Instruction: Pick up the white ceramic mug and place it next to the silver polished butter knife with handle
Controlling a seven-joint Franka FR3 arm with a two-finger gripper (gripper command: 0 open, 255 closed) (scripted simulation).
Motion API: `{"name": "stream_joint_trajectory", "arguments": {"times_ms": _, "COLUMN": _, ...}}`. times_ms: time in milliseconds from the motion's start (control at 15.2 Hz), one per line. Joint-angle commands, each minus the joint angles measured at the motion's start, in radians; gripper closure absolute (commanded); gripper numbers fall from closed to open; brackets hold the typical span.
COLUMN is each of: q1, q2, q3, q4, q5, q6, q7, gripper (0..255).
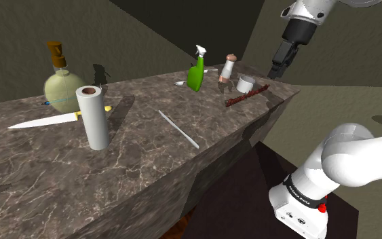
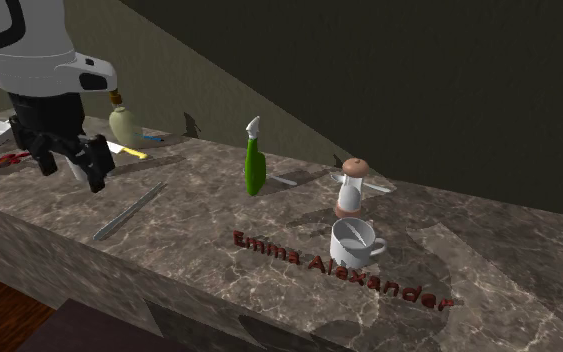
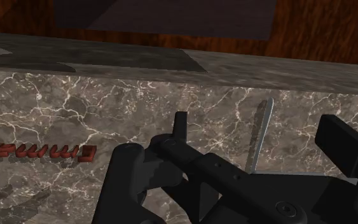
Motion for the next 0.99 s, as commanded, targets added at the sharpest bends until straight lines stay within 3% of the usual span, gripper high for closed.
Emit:
{"name": "stream_joint_trajectory", "arguments": {"times_ms": 0, "q1": 0.0, "q2": 0.0, "q3": 0.0, "q4": 0.0, "q5": 0.0, "q6": 0.0, "q7": 0.0, "gripper": 0}}
{"name": "stream_joint_trajectory", "arguments": {"times_ms": 924, "q1": -0.074, "q2": 0.314, "q3": -0.178, "q4": 0.008, "q5": -0.15, "q6": 0.334, "q7": -0.202, "gripper": 0}}
